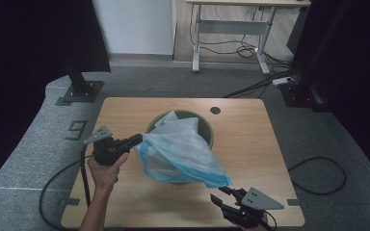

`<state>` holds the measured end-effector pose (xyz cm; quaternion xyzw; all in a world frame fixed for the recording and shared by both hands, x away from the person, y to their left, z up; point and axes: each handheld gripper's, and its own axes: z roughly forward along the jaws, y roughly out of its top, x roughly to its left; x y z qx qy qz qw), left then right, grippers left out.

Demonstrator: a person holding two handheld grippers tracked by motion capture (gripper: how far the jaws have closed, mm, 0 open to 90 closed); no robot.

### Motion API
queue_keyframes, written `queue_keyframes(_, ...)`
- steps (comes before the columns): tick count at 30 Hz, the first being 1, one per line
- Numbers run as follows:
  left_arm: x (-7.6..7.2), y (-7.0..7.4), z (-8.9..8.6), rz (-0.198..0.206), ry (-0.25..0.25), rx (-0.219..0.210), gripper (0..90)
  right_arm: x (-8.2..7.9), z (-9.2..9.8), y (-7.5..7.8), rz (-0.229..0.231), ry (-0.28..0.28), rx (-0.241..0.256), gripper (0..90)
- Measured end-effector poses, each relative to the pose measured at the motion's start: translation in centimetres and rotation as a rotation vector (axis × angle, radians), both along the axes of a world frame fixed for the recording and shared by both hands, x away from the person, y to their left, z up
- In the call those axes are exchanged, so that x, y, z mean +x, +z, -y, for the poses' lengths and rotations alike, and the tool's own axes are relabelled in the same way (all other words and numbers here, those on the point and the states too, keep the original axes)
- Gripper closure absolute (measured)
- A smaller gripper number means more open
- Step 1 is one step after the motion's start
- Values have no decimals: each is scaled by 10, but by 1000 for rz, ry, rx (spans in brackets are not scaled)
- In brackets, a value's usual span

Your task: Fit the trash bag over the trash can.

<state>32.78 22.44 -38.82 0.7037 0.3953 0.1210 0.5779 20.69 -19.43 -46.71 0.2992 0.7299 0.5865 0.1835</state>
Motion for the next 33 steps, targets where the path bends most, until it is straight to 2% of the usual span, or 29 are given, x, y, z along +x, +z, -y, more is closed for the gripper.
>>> queue_keyframes(3,0,-1,2,-3,-4,4,900,-3,5,11,11,0,17,494)
queue_keyframes(7,-1,-1,3,0,-6,-1,900,-3,6,21,-18,40,67,482)
queue_keyframes(11,-2,1,3,6,-9,0,900,-11,-3,25,-28,88,62,466)
queue_keyframes(14,-2,2,4,3,-15,-2,900,-15,-10,25,-28,90,52,442)
queue_keyframes(18,-2,2,5,3,-17,-2,900,-9,-14,28,-59,116,91,441)
queue_keyframes(22,-2,2,4,1,-12,-3,900,-10,-18,36,-50,147,104,441)
queue_keyframes(25,-2,3,4,3,-13,-4,900,-12,-19,41,-28,137,100,442)
queue_keyframes(27,-2,3,5,3,-14,-2,900,-11,-18,43,-30,133,105,442)
queue_keyframes(33,-1,3,5,2,-14,-4,900,-10,-25,39,-35,130,77,443)
